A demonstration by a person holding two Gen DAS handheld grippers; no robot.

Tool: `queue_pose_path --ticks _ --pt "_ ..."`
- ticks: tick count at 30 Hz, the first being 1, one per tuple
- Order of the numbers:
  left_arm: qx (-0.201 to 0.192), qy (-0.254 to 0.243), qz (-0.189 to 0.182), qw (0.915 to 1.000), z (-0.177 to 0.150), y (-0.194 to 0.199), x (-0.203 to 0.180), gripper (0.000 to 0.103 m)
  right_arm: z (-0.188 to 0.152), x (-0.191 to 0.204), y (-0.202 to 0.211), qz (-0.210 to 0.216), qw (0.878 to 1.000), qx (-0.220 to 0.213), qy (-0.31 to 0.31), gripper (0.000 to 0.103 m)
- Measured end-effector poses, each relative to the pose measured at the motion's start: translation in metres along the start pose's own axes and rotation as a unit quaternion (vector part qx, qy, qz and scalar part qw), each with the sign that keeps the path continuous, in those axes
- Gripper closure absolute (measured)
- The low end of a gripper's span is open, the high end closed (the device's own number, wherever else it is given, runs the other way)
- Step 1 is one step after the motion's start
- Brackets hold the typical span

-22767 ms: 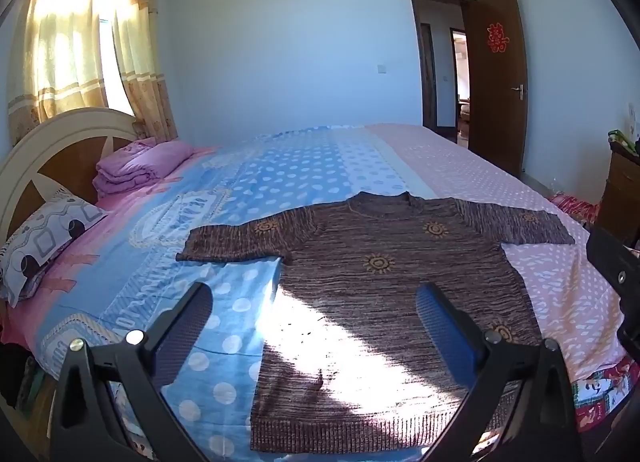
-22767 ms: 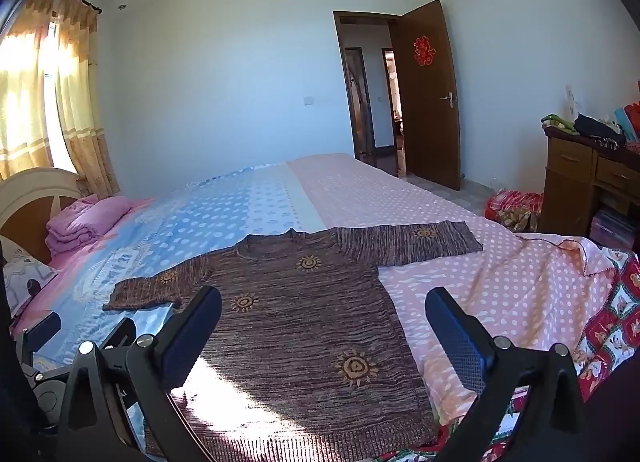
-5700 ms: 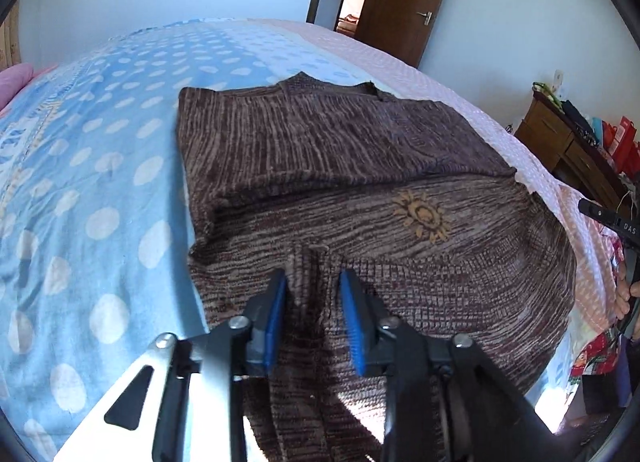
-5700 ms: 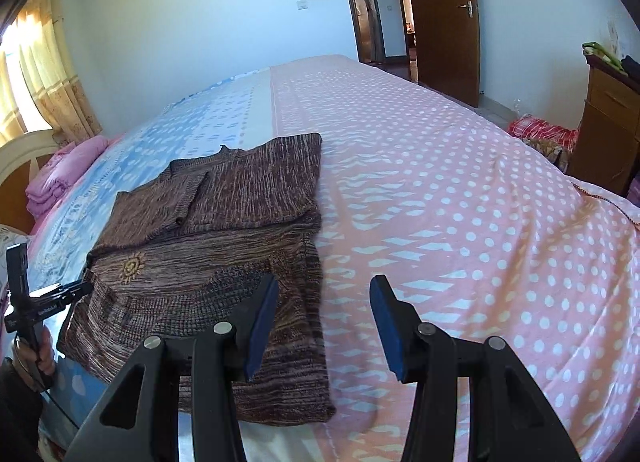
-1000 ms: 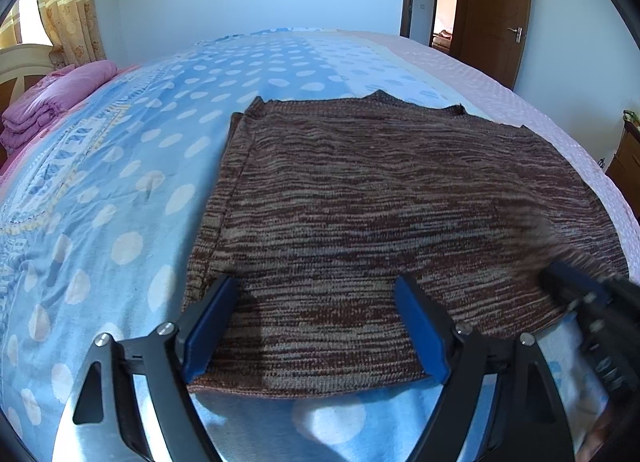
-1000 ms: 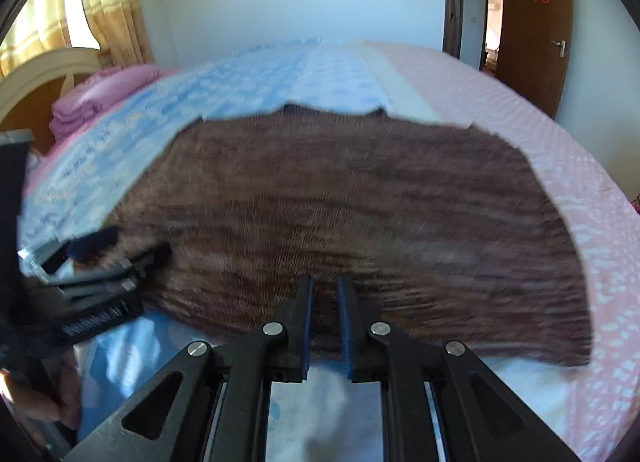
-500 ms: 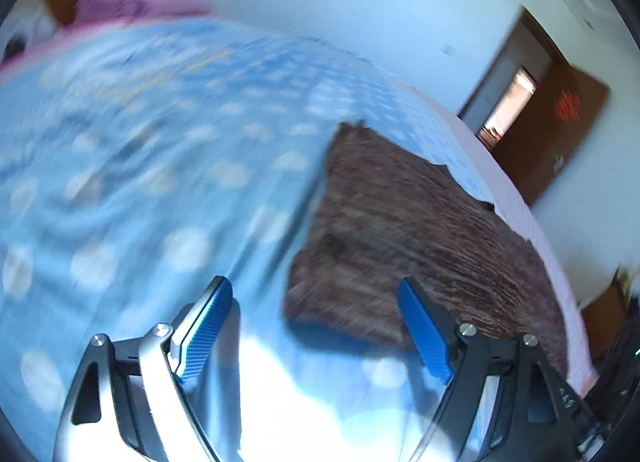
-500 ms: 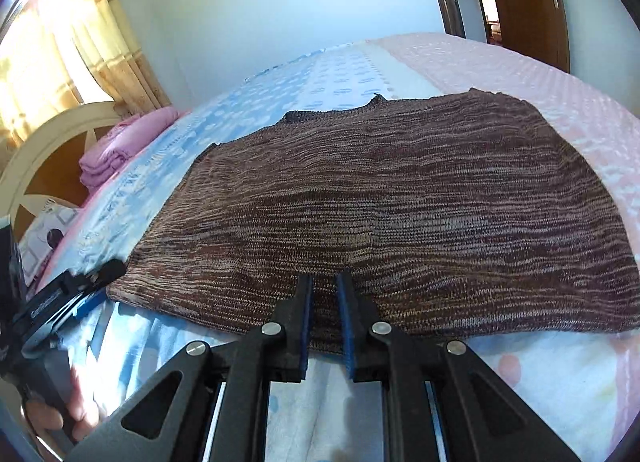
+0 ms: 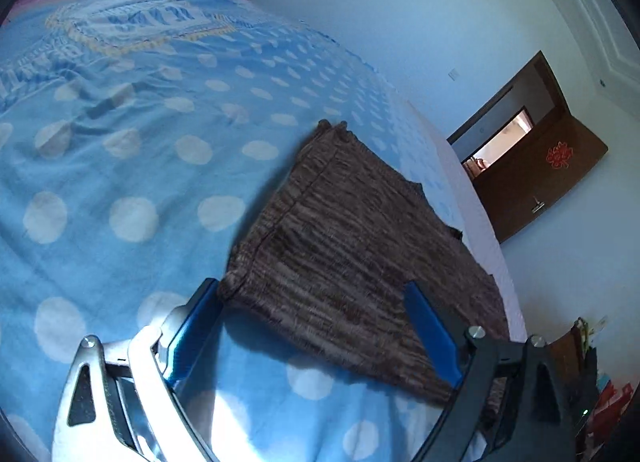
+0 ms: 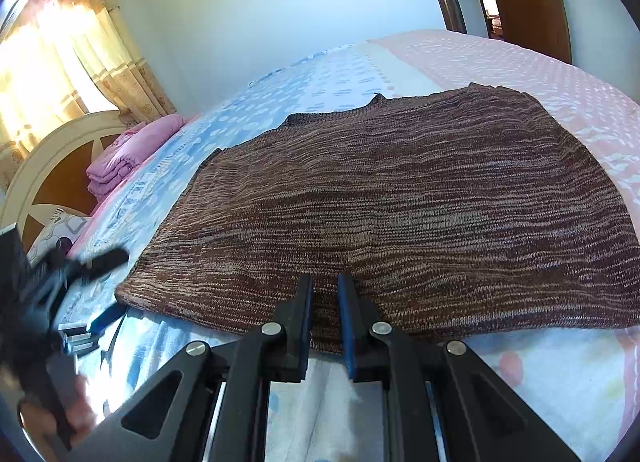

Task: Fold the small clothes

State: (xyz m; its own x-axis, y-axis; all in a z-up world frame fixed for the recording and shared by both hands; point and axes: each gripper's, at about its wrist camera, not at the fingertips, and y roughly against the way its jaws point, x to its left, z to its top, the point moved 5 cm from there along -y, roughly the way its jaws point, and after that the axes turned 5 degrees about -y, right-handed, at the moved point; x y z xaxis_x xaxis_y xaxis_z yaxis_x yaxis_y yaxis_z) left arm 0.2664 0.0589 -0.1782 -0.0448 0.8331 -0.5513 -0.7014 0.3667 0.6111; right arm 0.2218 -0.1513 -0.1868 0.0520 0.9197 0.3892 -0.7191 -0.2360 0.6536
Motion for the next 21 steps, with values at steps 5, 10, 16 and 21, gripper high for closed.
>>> queue_pose_path --ticks 5,10,16,21 --pt "-0.005 0.013 -0.015 0.9998 -0.015 0.024 -0.007 0.022 0.000 0.000 0.000 0.004 1.000 0.001 -0.003 0.090" --pt "0.025 0.038 -0.025 0.9987 -0.038 0.018 -0.004 0.018 0.000 -0.001 -0.001 0.005 1.000 0.001 -0.003 0.090" --pt "0.011 0.035 -0.034 0.9987 0.003 -0.015 -0.005 0.018 0.000 -0.003 -0.001 0.007 1.000 0.001 -0.004 0.090" --pt "0.003 0.026 -0.040 0.9988 0.015 -0.024 -0.003 0.024 -0.001 -0.002 -0.001 0.005 1.000 0.002 -0.002 0.090"
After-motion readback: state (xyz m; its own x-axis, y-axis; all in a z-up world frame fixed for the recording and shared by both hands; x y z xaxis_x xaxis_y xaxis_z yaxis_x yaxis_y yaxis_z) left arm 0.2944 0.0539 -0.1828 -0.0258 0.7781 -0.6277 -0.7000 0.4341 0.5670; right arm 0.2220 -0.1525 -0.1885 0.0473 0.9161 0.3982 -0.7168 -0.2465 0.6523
